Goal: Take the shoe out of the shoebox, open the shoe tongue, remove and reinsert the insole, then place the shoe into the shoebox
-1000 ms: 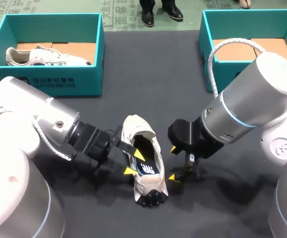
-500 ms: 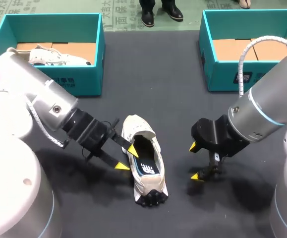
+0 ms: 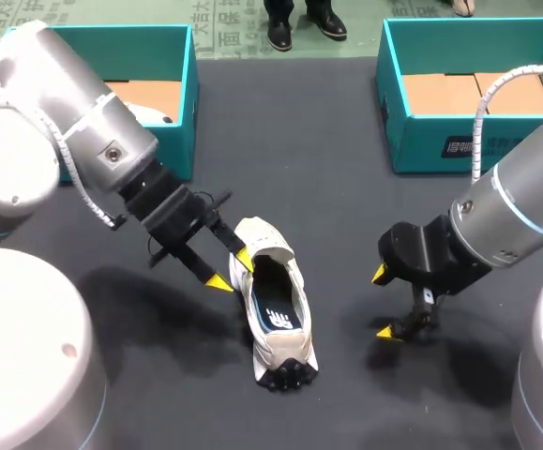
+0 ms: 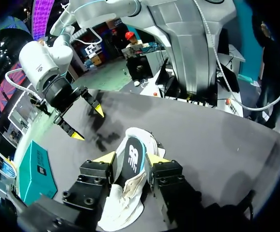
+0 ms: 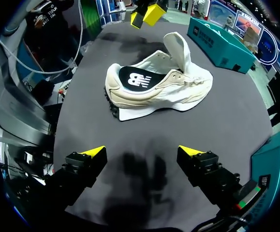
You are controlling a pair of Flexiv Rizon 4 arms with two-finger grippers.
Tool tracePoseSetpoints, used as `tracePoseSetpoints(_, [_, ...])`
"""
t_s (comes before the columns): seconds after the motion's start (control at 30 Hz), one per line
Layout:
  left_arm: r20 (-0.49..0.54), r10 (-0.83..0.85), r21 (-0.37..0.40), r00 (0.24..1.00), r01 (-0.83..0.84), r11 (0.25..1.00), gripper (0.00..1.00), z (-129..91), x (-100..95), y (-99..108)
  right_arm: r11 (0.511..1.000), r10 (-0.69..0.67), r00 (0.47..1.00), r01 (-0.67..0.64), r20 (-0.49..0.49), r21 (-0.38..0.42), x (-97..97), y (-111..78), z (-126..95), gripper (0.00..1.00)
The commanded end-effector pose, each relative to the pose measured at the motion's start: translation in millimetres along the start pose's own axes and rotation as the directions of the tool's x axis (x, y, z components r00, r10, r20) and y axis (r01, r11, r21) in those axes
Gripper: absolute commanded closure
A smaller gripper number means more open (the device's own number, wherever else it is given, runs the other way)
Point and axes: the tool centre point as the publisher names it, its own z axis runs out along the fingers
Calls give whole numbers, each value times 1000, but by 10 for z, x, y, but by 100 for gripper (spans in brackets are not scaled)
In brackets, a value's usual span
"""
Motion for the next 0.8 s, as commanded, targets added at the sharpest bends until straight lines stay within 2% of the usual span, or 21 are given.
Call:
tracePoseSetpoints(0.03, [-165, 11, -14, 986, -14, 1000, 65, -16, -78, 12, 1000, -8, 1000, 9, 17, -20, 115, -250, -297, 0])
tracePoseSetpoints(0.23, [-252, 41, -36, 967, -52, 998, 66, -29, -82, 32, 999, -18, 999, 20, 35, -35, 151, -531, -509, 0])
tracePoseSetpoints(0.4, [-334, 66, -57, 940, -90, 994, 64, -33, -94, 23, 1000, -23, 999, 24, 42, -16, 160, -646, -593, 0])
tracePoseSetpoints(0.43, [-342, 69, -56, 937, -94, 994, 64, -39, -104, 26, 999, -38, 999, 39, 35, -34, 165, -663, -602, 0])
tracePoseSetpoints(0.8, [-489, 157, -27, 858, -195, 980, 70, -32, -176, 15, 999, -38, 999, 39, 35, -34, 165, -663, -602, 0])
